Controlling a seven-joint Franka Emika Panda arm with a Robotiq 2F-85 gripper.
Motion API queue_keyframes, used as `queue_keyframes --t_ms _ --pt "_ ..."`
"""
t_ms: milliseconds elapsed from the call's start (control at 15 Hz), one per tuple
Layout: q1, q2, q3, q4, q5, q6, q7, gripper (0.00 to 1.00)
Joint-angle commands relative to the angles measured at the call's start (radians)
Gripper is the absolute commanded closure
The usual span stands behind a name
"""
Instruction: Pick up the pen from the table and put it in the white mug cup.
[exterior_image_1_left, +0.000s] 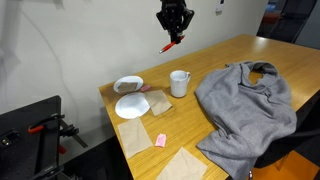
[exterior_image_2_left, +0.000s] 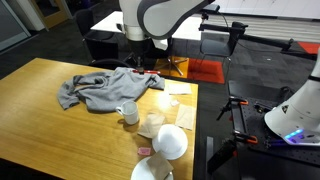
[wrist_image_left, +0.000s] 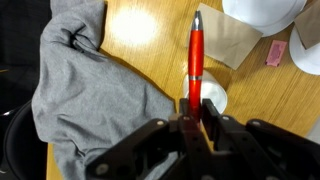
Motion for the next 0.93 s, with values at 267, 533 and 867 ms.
queue_keyframes --t_ms 267,533,867 --pt "-0.005 0.016 0.012 -0.002 0.019 0.046 -0.030 0.96" --pt "-0.011 0.066 0.050 -0.003 0.035 0.192 -0.103 0.96" --pt "-0.071 0.134 0.153 -0.008 0.134 0.408 -0.274 0.96"
